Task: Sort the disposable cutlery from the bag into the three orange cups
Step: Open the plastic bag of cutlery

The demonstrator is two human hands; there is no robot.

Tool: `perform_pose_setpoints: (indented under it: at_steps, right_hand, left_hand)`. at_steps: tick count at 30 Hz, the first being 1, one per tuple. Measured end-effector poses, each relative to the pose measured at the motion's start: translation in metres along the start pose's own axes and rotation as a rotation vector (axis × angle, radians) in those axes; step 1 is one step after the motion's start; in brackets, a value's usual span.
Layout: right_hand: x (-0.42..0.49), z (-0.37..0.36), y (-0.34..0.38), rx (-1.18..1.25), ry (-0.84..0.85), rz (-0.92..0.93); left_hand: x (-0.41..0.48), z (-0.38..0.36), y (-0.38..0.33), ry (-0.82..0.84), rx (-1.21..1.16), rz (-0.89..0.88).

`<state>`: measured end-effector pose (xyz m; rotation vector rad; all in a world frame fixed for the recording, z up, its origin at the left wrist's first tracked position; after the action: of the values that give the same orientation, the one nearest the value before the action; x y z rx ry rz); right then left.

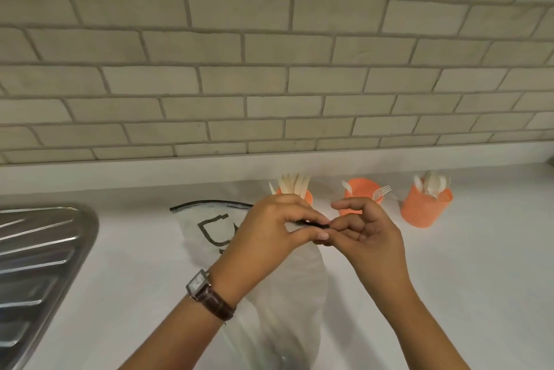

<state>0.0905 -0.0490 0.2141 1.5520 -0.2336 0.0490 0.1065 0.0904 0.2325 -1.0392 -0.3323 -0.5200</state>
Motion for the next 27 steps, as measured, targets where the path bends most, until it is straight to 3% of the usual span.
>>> perform_pose_setpoints:
  at_steps: [5, 10, 13, 20, 27]
  right_hand:
    - [-0.002, -0.008, 0.020, -0.181, 0.157, 0.130]
    - [0.008, 0.041, 0.028, -0.164, 0.000, 0.176]
    - [0.005, 0.049, 0.017, -0.119, 0.048, 0.111]
    - [0.014, 0.051, 0.014, -0.187, 0.101, 0.175]
    - [0.004, 0.024, -0.003, -0.433, 0.318, 0.163]
  left_hand:
    - [0.003, 0.008, 0.000, 0.072, -0.021, -0.017]
    - [-0.008, 0.091, 0.049, -0.128, 0.197, 0.090]
    - [-0.025, 0.123, 0.068, -0.188, 0.248, 0.159]
    - [-0.048, 0.134, 0.076, -0.138, 0.231, 0.126]
    - [-0.057, 0.117, 0.086, 0.120, 0.401, 0.194]
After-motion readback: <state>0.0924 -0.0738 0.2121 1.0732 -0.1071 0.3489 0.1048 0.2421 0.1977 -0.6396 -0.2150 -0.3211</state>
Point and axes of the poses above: each hand's wrist, its own x-axis towards the middle knuckle, its own z-axis out of the back of the hand, y = z × x, the point moved 8 cm from there along x, towards the middle knuckle, and after that the axes turned 3 degrees about -y, right-handed, at the moved point
